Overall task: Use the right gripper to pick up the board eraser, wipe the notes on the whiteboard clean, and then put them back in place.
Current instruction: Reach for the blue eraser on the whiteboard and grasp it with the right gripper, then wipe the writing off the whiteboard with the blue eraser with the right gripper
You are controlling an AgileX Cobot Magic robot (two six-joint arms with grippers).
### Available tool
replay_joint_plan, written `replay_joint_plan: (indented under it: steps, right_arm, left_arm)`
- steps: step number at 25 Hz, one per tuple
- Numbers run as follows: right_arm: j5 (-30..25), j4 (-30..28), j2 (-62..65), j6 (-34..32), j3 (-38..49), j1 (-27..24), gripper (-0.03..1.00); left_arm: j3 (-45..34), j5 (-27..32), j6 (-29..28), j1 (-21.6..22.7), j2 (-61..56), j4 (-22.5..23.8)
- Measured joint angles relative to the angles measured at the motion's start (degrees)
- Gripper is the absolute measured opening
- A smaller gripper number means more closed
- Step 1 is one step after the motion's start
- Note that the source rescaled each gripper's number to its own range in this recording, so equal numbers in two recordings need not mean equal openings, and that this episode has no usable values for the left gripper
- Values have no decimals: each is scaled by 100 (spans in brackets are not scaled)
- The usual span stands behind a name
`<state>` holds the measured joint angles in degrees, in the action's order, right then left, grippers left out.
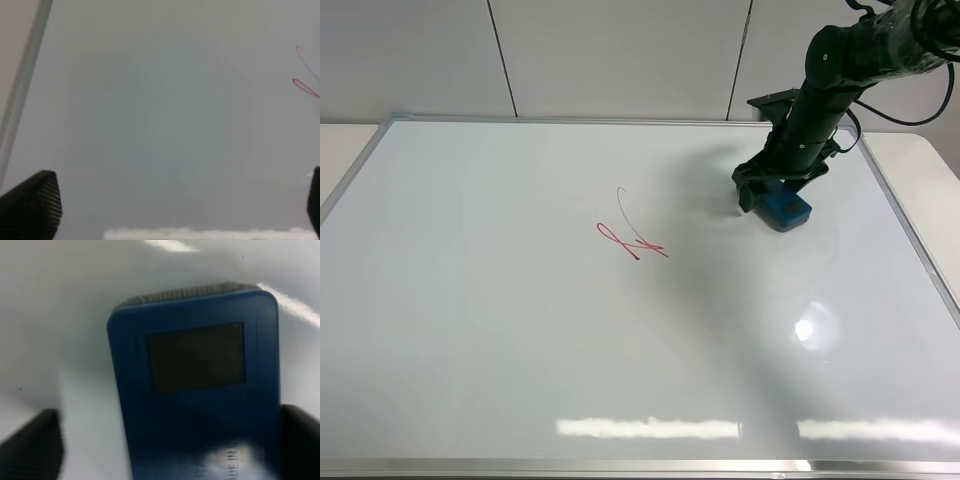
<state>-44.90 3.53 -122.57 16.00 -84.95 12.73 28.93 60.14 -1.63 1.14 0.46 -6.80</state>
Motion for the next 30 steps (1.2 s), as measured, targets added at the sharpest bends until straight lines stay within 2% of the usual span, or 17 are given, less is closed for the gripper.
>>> replay_joint_plan:
  steps: [1,2,12,21,25,30]
  right_arm:
    - [-13,16,0,-18,0,0,0]
    - [-26,15,0,-23,0,0,3]
    - [-125,40,0,-23,0,0,3]
    - [-324,585,320,-113,0,89,3]
    - [-438,589,497,-306,-21,484,3]
    - [-493,421,504,-655,-211,1315,3]
  left_arm:
    - [0,0,5,0,0,0]
    - [0,0,5,0,0,0]
    - [0,0,0,0,0,0]
    - [0,0,0,0,0,0]
    - [0,0,6,0,0,0]
    - [0,0,6,0,0,0]
